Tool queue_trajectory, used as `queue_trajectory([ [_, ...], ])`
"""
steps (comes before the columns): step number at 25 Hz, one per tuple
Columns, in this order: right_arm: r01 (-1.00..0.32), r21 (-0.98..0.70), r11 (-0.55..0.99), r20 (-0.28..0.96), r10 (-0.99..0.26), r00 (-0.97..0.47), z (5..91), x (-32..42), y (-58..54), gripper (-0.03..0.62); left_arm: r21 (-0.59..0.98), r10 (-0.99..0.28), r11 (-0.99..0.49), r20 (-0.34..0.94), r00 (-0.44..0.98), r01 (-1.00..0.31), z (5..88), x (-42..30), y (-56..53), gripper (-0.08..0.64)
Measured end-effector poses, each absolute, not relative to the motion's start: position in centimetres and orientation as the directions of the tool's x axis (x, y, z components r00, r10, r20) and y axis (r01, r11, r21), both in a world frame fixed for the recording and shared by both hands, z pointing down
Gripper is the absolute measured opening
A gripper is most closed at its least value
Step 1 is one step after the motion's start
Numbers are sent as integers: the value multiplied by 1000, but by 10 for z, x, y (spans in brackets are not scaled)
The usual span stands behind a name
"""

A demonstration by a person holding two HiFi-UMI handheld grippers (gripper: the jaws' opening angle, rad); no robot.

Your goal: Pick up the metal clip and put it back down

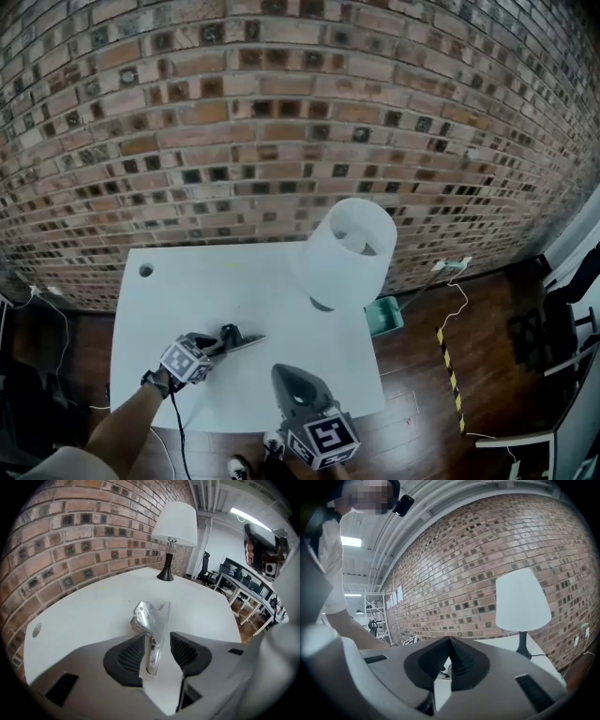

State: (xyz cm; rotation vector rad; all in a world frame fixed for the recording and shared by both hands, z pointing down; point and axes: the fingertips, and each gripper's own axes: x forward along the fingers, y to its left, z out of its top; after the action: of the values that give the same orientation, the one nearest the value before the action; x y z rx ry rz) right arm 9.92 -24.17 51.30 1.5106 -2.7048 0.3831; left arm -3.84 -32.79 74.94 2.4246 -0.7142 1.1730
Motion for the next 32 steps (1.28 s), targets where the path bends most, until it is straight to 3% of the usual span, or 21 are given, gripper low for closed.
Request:
queue_trajectory([
  [12,-847,-236,476,162,-840,-517,534,112,-250,-15,88,-212,-855,839,501,-511,765,-25,-325,137],
  [21,-851,-238,469,162,-845,-510,533,117,-247,-15,52,-315,-819,791,525,-571,758,-21,-329,45],
  [32,-855,-211,475,148,-849,-508,519,116,-237,-15,109,-515,-698,610,602,-707,709,-36,-328,35],
])
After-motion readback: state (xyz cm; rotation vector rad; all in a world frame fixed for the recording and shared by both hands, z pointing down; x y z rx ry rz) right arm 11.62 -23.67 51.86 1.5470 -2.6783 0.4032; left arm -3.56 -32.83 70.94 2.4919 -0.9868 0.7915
